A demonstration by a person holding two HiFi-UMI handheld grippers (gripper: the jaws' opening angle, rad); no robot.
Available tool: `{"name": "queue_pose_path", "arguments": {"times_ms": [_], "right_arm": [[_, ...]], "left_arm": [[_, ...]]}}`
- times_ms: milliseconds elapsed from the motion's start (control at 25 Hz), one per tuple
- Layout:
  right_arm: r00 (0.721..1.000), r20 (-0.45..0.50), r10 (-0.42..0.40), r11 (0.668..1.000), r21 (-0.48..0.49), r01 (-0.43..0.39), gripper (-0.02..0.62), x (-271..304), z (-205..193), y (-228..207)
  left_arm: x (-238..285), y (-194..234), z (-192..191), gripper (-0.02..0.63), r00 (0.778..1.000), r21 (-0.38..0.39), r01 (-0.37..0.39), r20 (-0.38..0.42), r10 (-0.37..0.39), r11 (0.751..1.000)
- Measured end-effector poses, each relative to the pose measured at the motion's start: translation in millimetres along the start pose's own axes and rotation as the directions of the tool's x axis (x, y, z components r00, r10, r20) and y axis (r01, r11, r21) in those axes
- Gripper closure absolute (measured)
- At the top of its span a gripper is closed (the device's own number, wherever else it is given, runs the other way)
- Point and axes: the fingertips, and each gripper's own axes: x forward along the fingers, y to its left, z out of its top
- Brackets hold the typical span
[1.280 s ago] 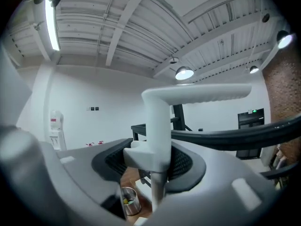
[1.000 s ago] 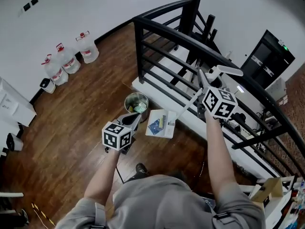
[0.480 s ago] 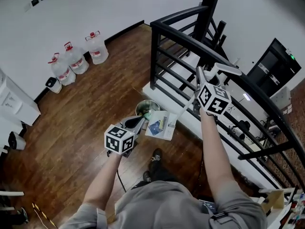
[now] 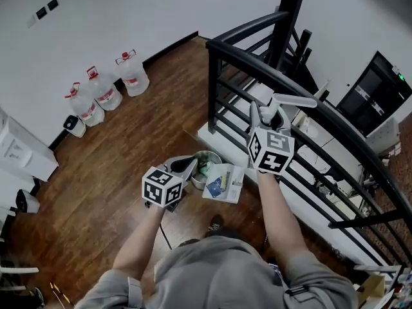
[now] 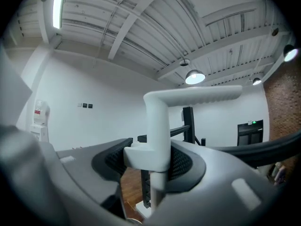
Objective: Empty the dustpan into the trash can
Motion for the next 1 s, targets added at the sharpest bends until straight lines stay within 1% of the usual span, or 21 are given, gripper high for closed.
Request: {"name": "queue_pose_path", "arguments": {"times_ms": [160, 400, 560, 720, 880, 1000], "right_arm": [[1.0, 0.001, 0.027, 1.0, -0.009, -0.027, 0.397, 34.4, 1.8, 4.6], [0.999, -0.02, 0.031, 0.999, -0.024, -0.031, 0.397, 84.6, -2.9, 21.9], [0.999, -0.048, 0.015, 0.999, -0.05, -0.017, 0.397, 129.9, -3.9, 45.9], [0.996, -0.093, 0.002, 0.996, -0.088, -0.01, 0.397, 192.1, -9.0, 78.9], [0.991, -0.135, -0.002, 0.994, -0.112, -0.014, 0.397, 253.3, -22.6, 104.5], [0.986, -0.162, -0.037, 0.991, -0.13, 0.015, 0.397, 293.8, -33.7, 116.2]], "left_arm": [[16.1, 19.0, 18.0, 0.601, 1.0, 0.007, 0.0, 0.018, 0.0, 1.0], [30.7, 67.9, 21.9, 0.601, 1.0, -0.014, 0.025, 0.016, -0.025, 1.0], [49.2, 112.8, 27.6, 0.601, 0.996, -0.01, 0.092, -0.002, -0.092, 0.996], [67.1, 171.0, 48.4, 0.601, 0.986, 0.0, 0.167, -0.002, -0.167, 0.986], [79.3, 217.6, 71.4, 0.601, 0.973, 0.005, 0.231, -0.015, -0.231, 0.973], [83.4, 239.8, 81.0, 0.601, 0.959, 0.013, 0.282, -0.03, -0.282, 0.959]]}}
